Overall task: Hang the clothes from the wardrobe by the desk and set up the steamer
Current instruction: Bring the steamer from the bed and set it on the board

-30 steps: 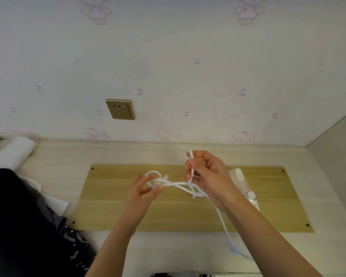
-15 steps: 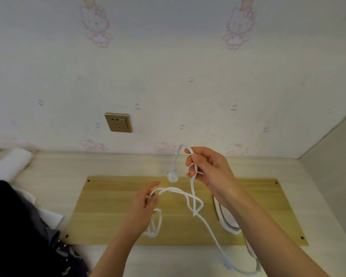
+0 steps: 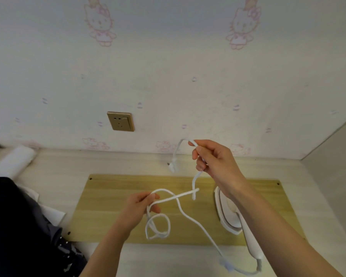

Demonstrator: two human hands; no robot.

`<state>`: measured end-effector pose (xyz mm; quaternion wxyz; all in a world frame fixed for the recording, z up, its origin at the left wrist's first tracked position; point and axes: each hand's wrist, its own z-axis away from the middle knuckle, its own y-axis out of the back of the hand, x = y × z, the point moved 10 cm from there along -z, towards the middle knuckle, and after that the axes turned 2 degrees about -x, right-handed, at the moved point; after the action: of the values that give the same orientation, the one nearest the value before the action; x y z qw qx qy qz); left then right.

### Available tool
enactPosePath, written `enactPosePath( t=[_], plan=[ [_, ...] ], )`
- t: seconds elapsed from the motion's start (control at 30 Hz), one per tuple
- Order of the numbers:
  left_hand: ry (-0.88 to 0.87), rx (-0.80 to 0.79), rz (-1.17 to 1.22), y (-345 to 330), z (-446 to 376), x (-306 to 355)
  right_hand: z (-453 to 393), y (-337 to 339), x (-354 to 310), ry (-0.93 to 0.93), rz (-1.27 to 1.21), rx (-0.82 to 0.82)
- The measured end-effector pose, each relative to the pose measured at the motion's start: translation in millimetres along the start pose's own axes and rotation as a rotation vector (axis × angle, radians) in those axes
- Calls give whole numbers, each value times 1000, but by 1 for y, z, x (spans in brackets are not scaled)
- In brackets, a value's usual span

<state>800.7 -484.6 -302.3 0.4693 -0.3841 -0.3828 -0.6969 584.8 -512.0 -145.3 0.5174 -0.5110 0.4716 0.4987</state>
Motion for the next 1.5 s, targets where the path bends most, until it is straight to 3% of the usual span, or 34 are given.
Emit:
enactPosePath(
  t=[0.1,0.23,0.43,0.6,0.67,0.8,0.97,1.1,1.27,1.5],
  plan=[
    [159,61,245,5,2,-20,0,-2,4,-18,-26,-5],
    [292,100,381,11,6,-43,0,-6,6,-27,4,-16],
    [227,175,60,37,3,-45,-2,-8,6,-29,109,7],
    [55,175,-143,25,2,5,-5,-25,4,9,92,-21],
    [21,127,61,12,0,27,-6,-33,3,35,126,-45],
    [146,-50,817,-10,-10,52,-2,-54,3,65,173,-148],
    [191,3,1238,11,-27,66,0,-65,15,36,153,-229],
    [115,187,1195,49,-28,64,1,-69,43,-63,247,-306],
    [49,354,920,97,-21,59,4,-73,73,-162,427,-381],
    [-35,359,703,115,-14,59,7,-106,104,-234,696,-564]
  ],
)
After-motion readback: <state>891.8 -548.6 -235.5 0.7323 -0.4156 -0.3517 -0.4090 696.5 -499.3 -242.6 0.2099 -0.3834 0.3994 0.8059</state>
